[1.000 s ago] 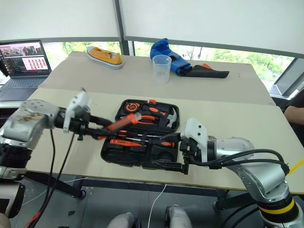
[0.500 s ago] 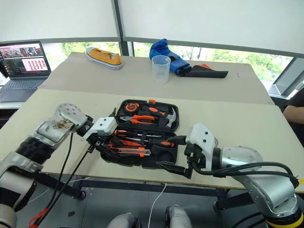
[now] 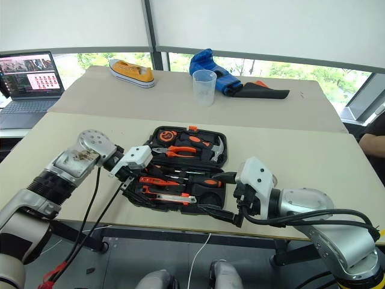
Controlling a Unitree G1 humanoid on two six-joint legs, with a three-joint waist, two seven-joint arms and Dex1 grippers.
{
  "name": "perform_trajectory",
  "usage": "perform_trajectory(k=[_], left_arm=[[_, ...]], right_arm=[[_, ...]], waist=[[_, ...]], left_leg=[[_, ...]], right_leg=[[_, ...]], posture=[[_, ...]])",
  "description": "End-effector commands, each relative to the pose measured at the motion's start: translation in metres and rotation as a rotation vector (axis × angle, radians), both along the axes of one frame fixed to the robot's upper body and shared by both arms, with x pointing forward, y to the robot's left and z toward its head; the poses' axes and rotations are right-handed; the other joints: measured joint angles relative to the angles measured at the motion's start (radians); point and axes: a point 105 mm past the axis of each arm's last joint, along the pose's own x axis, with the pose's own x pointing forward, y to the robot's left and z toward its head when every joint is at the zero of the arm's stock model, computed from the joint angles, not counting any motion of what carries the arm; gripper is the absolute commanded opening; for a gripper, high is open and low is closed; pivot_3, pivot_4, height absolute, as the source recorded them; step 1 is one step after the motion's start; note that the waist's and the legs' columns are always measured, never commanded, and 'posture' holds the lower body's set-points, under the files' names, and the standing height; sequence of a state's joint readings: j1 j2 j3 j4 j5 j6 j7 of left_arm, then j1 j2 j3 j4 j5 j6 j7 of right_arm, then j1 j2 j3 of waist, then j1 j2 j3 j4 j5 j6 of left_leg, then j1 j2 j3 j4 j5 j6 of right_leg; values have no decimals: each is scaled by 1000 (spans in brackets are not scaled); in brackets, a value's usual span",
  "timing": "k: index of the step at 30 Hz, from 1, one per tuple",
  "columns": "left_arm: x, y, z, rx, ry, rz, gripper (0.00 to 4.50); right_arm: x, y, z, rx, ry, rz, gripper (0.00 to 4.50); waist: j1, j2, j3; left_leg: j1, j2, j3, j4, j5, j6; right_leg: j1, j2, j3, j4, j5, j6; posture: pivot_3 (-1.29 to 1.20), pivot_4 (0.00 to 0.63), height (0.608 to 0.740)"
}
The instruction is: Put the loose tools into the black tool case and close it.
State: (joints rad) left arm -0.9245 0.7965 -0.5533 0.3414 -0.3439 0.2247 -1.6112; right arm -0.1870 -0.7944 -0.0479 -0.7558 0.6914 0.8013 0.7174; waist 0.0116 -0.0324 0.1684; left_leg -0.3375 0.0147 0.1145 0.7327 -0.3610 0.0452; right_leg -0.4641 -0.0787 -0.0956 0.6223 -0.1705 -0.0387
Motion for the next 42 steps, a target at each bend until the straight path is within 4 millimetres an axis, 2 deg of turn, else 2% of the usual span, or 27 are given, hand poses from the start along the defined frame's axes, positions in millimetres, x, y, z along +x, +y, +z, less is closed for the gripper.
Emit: perform_trajectory(k=[1, 2, 5, 15, 22, 25, 33, 42], left_arm=[[6, -1, 23, -66, -47, 17, 4471], [8, 0, 25, -73, -60, 26, 4471], [11, 4, 24, -76, -82, 33, 3751], [4, -1, 5, -34, -92, -18, 40], [8, 4, -16, 75, -154, -42, 40], [3, 6, -26, 114, -172, -88, 40], [1, 8, -39, 138, -188, -112, 40], [4, -3, -45, 117, -209, -123, 40]], right_arm=[[-3, 3, 8, 4, -36, 28, 4500], [-3, 3, 8, 6, -36, 30, 4500], [-2, 4, 8, 6, -35, 39, 4500], [2, 6, 15, 42, -31, 39, 4500], [1, 5, 14, 46, -28, 26, 4500], [2, 4, 12, 34, -35, 15, 4500], [1, 3, 11, 36, -29, 6, 4500], [2, 1, 12, 42, -27, -5, 4500]], waist=[[0, 0, 0], [0, 0, 0], [0, 0, 0], [0, 0, 0], [0, 0, 0], [1, 0, 0], [0, 1, 0], [8, 3, -2]], left_leg=[[0, 0, 0, 0, 0, 0], [0, 0, 0, 0, 0, 0], [0, 0, 0, 0, 0, 0], [0, 0, 0, 0, 0, 0], [0, 0, 0, 0, 0, 0], [0, 0, 0, 0, 0, 0], [2, 0, 0, 0, 0, 0], [3, 0, 0, 0, -1, 1]], right_leg=[[0, 0, 0, 0, 0, 0], [0, 0, 0, 0, 0, 1], [0, 0, 0, 0, -1, 1], [0, 0, 0, 0, 0, -1], [1, 0, 0, 0, 1, -1], [1, 0, 0, 0, 1, -1], [4, 0, 0, -1, 0, 0], [5, -1, -1, -1, 0, 1]], posture=[[0, 150, 724], [0, 150, 724], [0, 150, 724], [0, 150, 724], [0, 150, 724], [0, 150, 724], [0, 150, 724], [0, 150, 724]])
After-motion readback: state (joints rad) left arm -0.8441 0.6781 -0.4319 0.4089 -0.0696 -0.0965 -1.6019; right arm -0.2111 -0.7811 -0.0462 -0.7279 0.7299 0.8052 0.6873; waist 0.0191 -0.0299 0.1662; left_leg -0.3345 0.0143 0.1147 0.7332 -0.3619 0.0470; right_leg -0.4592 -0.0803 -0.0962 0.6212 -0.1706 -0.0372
